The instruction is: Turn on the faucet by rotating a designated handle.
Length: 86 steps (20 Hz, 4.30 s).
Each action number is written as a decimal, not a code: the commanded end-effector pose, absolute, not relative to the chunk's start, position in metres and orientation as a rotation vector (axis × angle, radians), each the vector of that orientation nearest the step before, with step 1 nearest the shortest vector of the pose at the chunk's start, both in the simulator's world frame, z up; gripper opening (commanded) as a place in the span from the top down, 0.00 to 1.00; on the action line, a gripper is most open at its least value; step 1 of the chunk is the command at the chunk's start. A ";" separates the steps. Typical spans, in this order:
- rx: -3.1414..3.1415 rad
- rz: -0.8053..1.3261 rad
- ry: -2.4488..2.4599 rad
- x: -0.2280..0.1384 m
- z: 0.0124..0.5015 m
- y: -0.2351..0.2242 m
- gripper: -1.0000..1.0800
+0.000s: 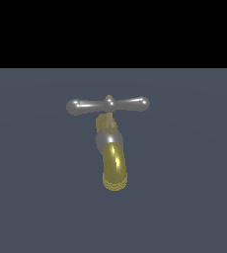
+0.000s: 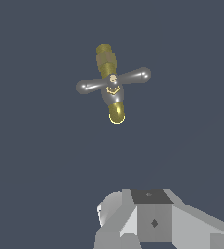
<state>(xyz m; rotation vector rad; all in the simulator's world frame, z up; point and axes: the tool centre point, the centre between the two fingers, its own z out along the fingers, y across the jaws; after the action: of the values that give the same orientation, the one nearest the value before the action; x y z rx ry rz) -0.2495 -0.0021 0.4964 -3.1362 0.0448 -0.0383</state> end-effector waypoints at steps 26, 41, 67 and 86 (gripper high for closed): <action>-3.091 -0.031 -0.535 -0.239 0.433 -0.039 1.00; -2.941 -0.022 -1.098 -0.215 0.369 -0.070 1.00; -2.461 -0.005 -1.958 -0.151 0.261 -0.098 1.00; -2.099 0.001 -2.342 -0.112 0.204 -0.094 1.00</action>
<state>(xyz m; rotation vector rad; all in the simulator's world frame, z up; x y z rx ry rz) -0.1140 -0.0941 0.2070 -2.1184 -2.3237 0.0019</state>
